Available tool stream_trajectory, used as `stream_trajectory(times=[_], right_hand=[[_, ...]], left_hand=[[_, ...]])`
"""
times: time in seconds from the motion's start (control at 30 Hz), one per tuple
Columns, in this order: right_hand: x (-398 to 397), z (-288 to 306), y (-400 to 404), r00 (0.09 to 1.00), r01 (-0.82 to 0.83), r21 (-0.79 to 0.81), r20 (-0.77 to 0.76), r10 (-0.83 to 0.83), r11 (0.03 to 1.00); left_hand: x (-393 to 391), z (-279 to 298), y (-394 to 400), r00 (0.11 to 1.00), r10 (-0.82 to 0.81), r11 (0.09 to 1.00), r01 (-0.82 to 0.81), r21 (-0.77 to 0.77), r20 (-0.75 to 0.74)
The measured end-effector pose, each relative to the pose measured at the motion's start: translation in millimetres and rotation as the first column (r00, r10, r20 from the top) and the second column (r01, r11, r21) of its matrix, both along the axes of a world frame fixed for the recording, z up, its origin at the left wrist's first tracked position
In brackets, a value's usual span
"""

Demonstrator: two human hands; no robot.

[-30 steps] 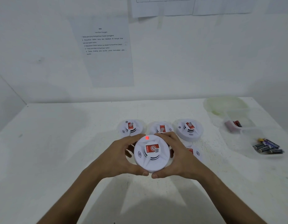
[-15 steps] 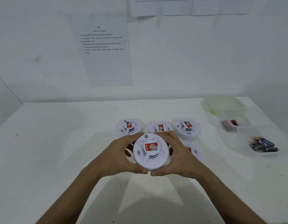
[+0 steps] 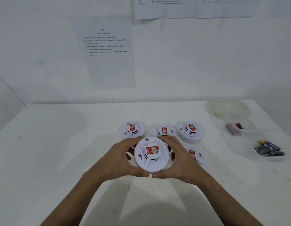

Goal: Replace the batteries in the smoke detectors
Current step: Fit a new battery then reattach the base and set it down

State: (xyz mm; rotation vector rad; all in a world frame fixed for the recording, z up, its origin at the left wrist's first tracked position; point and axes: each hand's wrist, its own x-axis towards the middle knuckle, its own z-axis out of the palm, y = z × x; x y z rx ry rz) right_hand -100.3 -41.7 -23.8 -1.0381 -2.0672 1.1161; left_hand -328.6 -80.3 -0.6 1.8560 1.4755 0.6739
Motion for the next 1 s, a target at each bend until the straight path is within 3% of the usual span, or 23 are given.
stream_trajectory(times=[0.43,1.0], right_hand=[[-3.1,-11.0,3.6,0.998,0.053,0.014,0.022,-0.053,0.998],[-11.9,-29.3,5.6,0.993,0.084,-0.021,0.08,-0.083,0.996]], left_hand=[[-0.6,-6.7,5.7,0.996,0.035,0.999,-0.031,0.038,-0.088],[-1.6,-17.1,6.6,1.0,0.026,0.999,-0.026,0.04,-0.006]])
